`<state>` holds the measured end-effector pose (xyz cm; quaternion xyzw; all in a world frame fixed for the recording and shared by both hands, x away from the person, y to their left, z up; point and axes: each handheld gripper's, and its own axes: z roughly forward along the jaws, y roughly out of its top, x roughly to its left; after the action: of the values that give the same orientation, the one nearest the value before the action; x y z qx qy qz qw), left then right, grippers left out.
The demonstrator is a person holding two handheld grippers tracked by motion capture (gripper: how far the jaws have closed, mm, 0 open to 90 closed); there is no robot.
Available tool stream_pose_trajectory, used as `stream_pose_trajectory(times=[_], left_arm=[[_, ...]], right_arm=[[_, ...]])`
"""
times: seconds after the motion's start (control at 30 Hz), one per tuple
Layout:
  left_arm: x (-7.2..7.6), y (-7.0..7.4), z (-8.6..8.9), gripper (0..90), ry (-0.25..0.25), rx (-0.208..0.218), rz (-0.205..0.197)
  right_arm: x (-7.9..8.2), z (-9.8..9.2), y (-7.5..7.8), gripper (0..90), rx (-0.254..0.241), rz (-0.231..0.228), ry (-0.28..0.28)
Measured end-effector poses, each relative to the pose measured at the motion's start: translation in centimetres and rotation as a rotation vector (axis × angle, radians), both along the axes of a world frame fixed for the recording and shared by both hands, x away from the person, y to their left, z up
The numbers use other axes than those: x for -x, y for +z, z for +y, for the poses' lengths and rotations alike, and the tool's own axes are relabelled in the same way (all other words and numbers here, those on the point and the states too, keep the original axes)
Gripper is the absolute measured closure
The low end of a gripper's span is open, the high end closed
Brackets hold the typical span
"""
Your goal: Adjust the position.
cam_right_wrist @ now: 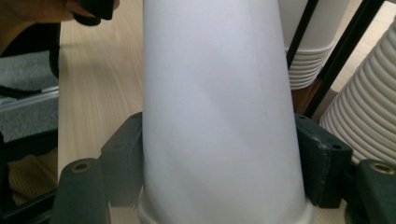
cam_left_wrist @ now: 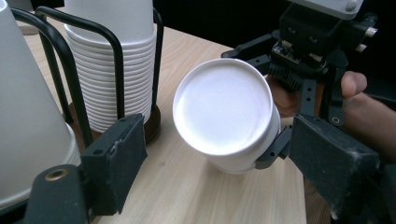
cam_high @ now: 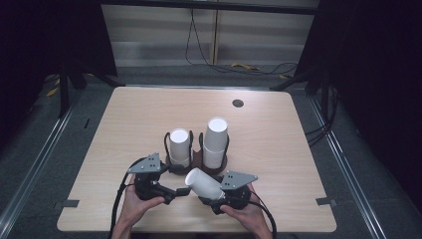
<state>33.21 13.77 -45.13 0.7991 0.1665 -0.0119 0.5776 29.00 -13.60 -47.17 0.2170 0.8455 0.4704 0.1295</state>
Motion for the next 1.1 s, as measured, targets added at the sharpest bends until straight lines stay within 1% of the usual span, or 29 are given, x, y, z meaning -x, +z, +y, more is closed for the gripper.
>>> stream_pose_trajectory(times=[0.03, 0.1, 0.17, 0.2, 0.27, 0.33, 0.4, 0.53, 0.67, 0.8, 0.93, 1.1], left_arm=[[0.0, 0.0, 0.0, 18.6, 0.000, 0.002, 0.002], [0.0, -0.1, 0.0, 18.5, -0.004, -0.008, 0.000], [0.0, 0.0, -0.1, 18.5, -0.001, -0.014, -0.001], [0.0, 0.0, -0.1, 18.5, -0.004, -0.014, -0.004], [-0.1, 0.2, -0.2, 18.6, -0.005, -0.027, -0.011], [0.0, 0.5, -0.2, 18.5, -0.009, -0.036, -0.019], [-0.1, 0.7, -0.3, 18.6, -0.012, -0.053, -0.029], [-0.1, 0.9, -0.4, 18.5, -0.022, -0.065, -0.035], [-0.1, 0.9, -0.4, 18.1, -0.024, -0.076, -0.031], [-0.2, 0.9, -0.3, 17.2, -0.018, -0.071, -0.028], [-0.3, 0.8, -0.4, 16.4, -0.025, -0.064, -0.020], [-0.2, 0.8, -0.5, 16.6, -0.025, -0.066, -0.024]], right_arm=[[-0.1, 0.0, 0.1, 28.1, 0.008, 0.005, 0.007], [-0.2, 0.1, 0.4, 28.3, 0.026, 0.003, 0.010], [-0.3, 0.2, 0.7, 28.4, 0.039, 0.006, 0.026], [-0.4, 0.2, 0.8, 28.4, 0.045, 0.011, 0.035], [-0.5, 0.2, 1.0, 28.6, 0.061, 0.004, 0.034], [-0.6, 0.1, 1.2, 28.7, 0.068, 0.004, 0.045], [-0.6, 0.2, 1.4, 28.7, 0.081, 0.003, 0.054], [-0.7, 0.4, 1.6, 28.9, 0.123, 0.010, 0.063], [-0.8, 0.2, 1.6, 29.1, 0.131, 0.023, 0.067], [-0.9, 0.1, 1.8, 29.2, 0.164, 0.037, 0.079], [-1.1, 0.1, 2.1, 29.2, 0.181, 0.043, 0.090], [-1.4, 0.3, 2.4, 29.2, 0.204, 0.056, 0.103]])
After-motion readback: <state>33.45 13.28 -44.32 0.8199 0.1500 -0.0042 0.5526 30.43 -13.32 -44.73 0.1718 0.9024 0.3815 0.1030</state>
